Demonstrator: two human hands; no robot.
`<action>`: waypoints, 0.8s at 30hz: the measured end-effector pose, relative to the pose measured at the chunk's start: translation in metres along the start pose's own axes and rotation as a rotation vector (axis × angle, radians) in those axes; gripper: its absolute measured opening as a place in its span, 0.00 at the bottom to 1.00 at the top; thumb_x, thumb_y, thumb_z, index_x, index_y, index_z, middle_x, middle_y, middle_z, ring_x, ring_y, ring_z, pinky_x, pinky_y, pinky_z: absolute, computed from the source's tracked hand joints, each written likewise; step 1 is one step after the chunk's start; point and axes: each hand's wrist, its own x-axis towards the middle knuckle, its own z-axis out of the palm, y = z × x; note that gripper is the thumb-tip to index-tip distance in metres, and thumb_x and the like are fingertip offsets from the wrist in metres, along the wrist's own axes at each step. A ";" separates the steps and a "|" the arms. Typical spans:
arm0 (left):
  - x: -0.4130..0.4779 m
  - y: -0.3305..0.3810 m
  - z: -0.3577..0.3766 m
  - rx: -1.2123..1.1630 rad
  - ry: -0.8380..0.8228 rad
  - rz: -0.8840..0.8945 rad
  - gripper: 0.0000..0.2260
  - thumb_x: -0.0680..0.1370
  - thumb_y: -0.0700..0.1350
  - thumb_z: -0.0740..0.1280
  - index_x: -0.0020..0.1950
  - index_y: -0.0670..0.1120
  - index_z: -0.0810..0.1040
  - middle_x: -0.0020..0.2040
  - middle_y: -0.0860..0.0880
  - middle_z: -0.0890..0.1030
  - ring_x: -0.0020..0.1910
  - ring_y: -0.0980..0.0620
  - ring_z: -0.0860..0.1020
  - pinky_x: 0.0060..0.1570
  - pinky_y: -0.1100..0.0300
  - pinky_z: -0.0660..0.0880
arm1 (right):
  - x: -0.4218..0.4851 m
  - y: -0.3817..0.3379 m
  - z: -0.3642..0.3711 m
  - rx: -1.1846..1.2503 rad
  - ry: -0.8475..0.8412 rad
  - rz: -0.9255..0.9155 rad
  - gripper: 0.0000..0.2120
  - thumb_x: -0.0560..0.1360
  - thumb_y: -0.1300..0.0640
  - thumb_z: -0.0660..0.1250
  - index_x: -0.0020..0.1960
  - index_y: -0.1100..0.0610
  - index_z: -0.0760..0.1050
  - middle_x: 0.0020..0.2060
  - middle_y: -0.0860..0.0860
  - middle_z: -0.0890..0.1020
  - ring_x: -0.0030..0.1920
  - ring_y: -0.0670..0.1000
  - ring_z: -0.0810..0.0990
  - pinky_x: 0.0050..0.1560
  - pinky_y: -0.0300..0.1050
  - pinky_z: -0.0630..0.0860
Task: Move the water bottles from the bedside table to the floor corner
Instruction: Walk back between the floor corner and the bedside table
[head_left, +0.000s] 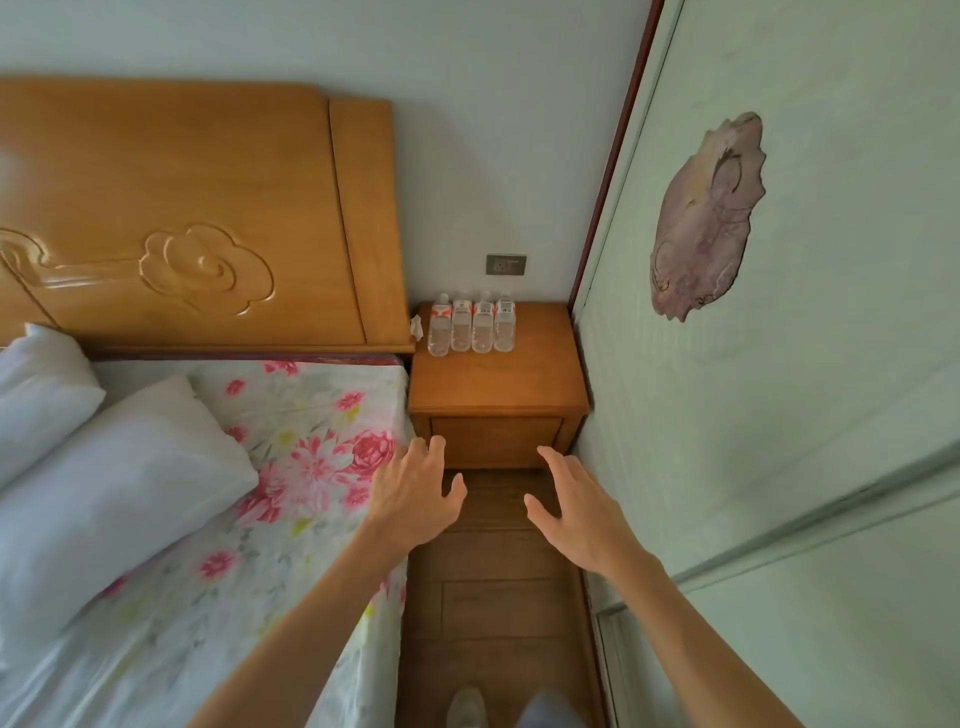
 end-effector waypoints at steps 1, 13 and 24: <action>0.008 -0.002 0.001 0.006 -0.005 0.002 0.21 0.79 0.58 0.59 0.66 0.47 0.68 0.57 0.50 0.76 0.51 0.52 0.77 0.47 0.60 0.77 | 0.008 0.001 -0.002 0.002 -0.004 0.002 0.32 0.79 0.39 0.58 0.78 0.48 0.52 0.74 0.47 0.65 0.71 0.49 0.69 0.66 0.47 0.73; 0.126 -0.012 0.018 0.012 -0.041 -0.059 0.21 0.79 0.58 0.59 0.67 0.48 0.67 0.60 0.49 0.75 0.56 0.50 0.76 0.51 0.56 0.77 | 0.135 0.026 -0.015 0.012 -0.051 -0.018 0.32 0.80 0.39 0.58 0.78 0.49 0.52 0.74 0.47 0.65 0.72 0.49 0.67 0.65 0.46 0.72; 0.263 0.021 0.037 -0.003 -0.121 -0.113 0.20 0.78 0.59 0.59 0.65 0.50 0.67 0.61 0.50 0.75 0.55 0.51 0.76 0.51 0.56 0.77 | 0.269 0.072 -0.052 0.073 -0.095 -0.004 0.32 0.79 0.39 0.58 0.78 0.47 0.52 0.76 0.46 0.62 0.74 0.50 0.65 0.68 0.50 0.69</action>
